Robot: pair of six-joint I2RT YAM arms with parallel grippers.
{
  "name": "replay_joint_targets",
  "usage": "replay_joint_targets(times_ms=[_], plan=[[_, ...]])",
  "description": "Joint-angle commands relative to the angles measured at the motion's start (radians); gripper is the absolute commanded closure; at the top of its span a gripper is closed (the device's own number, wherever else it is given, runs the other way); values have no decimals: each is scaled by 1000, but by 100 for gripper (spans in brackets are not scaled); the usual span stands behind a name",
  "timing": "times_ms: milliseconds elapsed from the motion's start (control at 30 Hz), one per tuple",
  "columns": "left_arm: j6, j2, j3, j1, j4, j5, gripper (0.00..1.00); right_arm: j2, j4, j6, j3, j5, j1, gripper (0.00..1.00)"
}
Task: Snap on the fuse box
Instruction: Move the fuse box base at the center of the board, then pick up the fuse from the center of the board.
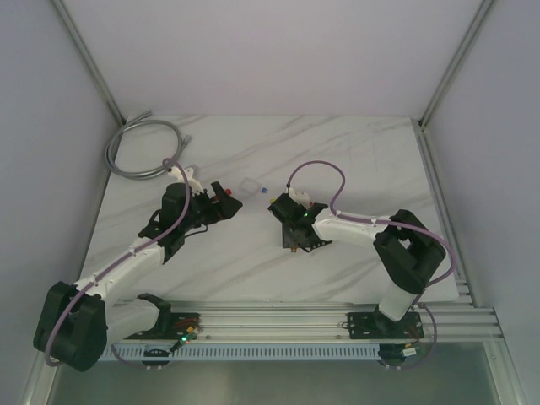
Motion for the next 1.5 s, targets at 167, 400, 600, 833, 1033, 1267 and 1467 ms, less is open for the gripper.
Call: replay_joint_targets(times_ms=[167, 400, 600, 833, 1033, 1267, 1467], plan=[[-5, 7, -2, -14, -3, 6, 0, 60, -61, -18, 20, -7, 15, 60], [-6, 7, -3, -16, -3, 3, 0, 84, -85, -39, 17, -24, 16, 62], [-4, 9, -5, -17, -2, 0, 0, 109, -113, -63, 25, -28, 18, 64], [-5, 8, -1, -20, -2, 1, 0, 99, -112, -64, 19, -15, 17, 71], [7, 9, -2, -47, 16, -1, 0, 32, -75, -46, 33, 14, 18, 73], [-7, 1, -19, -119, 119, -28, 6, -56, -20, -3, 68, 74, 14, 73], [-46, -16, -81, -199, 303, -54, 12, -151, 52, 51, 70, 122, 11, 72]])
